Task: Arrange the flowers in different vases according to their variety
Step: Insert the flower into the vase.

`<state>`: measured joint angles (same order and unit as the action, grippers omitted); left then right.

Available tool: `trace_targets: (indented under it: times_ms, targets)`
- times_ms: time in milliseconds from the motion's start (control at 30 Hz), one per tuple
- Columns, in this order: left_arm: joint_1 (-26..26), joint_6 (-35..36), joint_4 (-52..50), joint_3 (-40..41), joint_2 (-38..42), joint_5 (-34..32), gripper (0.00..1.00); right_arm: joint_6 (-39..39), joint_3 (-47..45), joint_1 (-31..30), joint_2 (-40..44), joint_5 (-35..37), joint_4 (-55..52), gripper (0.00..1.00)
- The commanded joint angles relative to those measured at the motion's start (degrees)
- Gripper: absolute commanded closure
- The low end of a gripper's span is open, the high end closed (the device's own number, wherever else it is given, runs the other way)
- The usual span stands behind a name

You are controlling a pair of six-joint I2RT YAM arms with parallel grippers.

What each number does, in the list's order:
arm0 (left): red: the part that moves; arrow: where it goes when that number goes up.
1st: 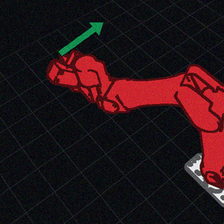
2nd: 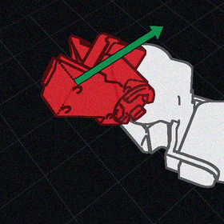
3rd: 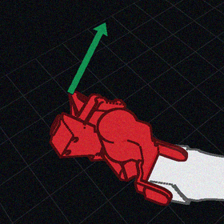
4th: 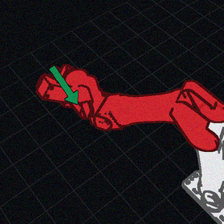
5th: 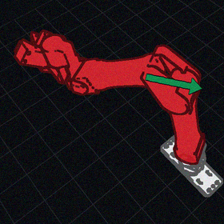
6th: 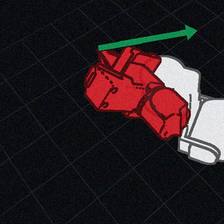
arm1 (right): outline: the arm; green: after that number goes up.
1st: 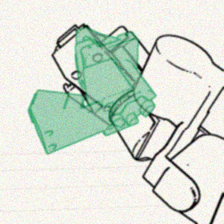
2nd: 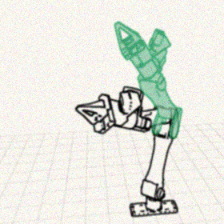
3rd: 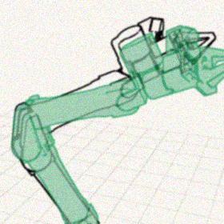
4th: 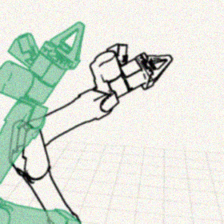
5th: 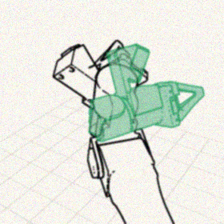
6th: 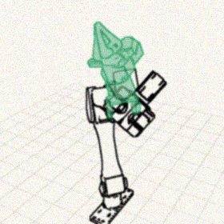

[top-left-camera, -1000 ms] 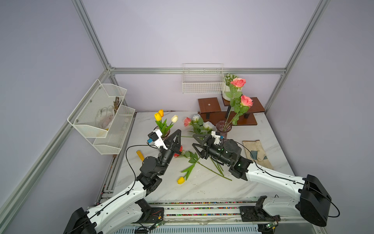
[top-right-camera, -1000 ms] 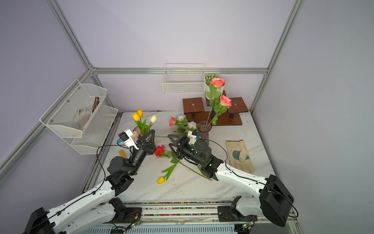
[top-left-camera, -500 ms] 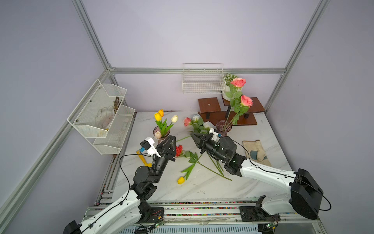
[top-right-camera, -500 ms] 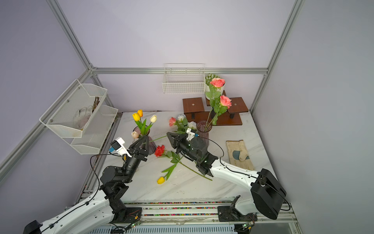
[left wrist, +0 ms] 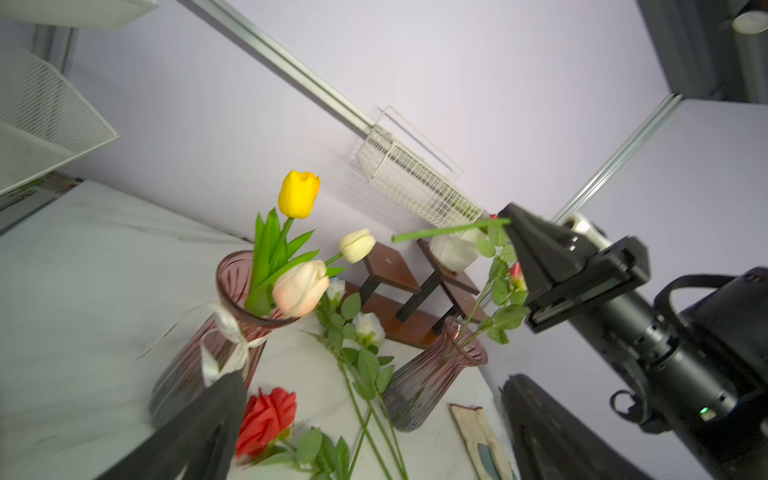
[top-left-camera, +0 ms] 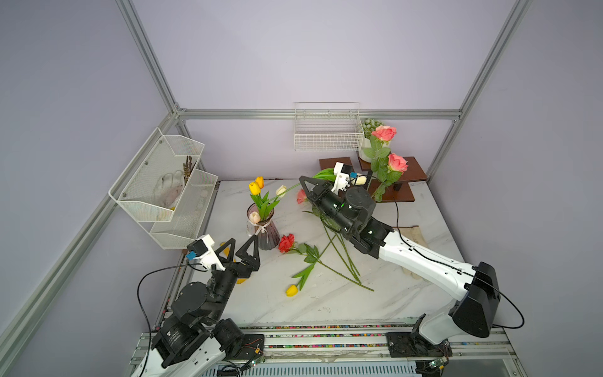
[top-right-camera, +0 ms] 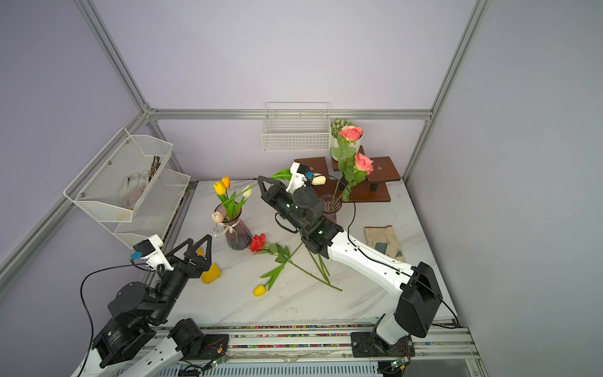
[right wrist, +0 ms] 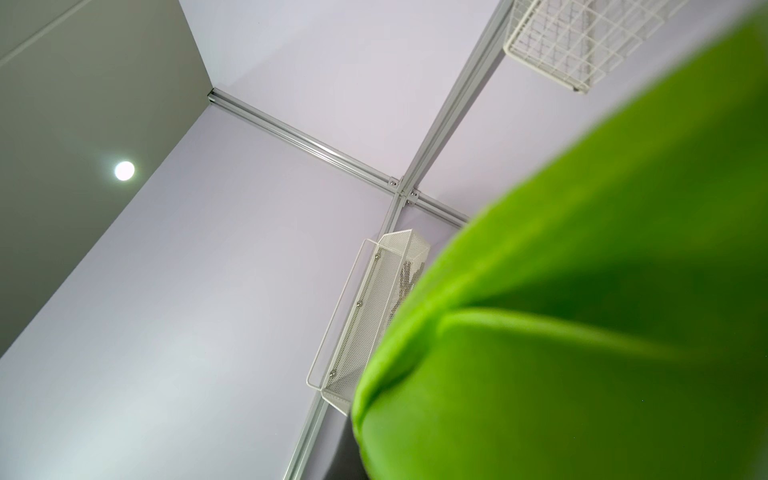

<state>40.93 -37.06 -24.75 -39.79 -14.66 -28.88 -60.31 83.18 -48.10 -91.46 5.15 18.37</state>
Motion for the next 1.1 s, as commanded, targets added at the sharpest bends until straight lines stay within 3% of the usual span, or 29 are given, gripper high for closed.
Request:
trace_targets:
  times_ms: [0, 33, 67, 267, 633, 667, 700, 833, 933, 1067]
  targets:
    - [0.05, -3.49, -15.31, -3.15, 1.17, -2.76, 0.0, 5.19, 7.75, -0.81, -6.78, 0.88, -6.81, 1.0]
    - [0.03, -3.85, -16.23, -3.67, 1.35, -2.83, 0.0, 26.91, 9.94, -1.01, -8.47, -0.82, -8.11, 1.0]
    - [0.03, -3.89, -17.01, -4.03, 1.54, -2.84, 0.0, 29.97, 12.12, -1.25, -10.31, -0.9, -9.25, 1.0]
    - [0.07, -4.17, -20.16, -4.95, 3.12, -4.0, 0.0, 43.33, 24.43, -3.87, -20.52, 3.53, -18.36, 1.0]
    - [0.06, -4.25, -20.97, -4.83, 3.23, -3.57, 0.0, 53.33, 27.68, -7.88, -28.53, 4.68, -25.14, 1.0]
    - [0.06, -4.25, -21.03, -4.85, 3.07, -3.48, 0.0, 53.45, 28.76, -7.89, -29.38, 4.4, -26.52, 0.94]
    - [0.07, -4.33, -20.97, -4.9, 2.9, -3.37, 0.0, 53.68, 30.4, -7.98, -30.17, 4.16, -28.65, 0.8]
    - [0.1, -4.43, -21.11, -5.39, 1.7, -2.61, 0.0, 54.04, 34.35, -8.35, -30.78, 2.91, -34.81, 0.54]
    - [0.04, -4.51, -21.11, -5.76, 0.76, -2.1, 0.0, 53.26, 34.4, -8.42, -29.13, 1.85, -36.68, 0.43]
    - [0.08, -4.6, -21.05, -5.92, 0.04, -1.75, 0.0, 52.28, 34.63, -8.4, -27.16, 0.75, -39.2, 0.36]
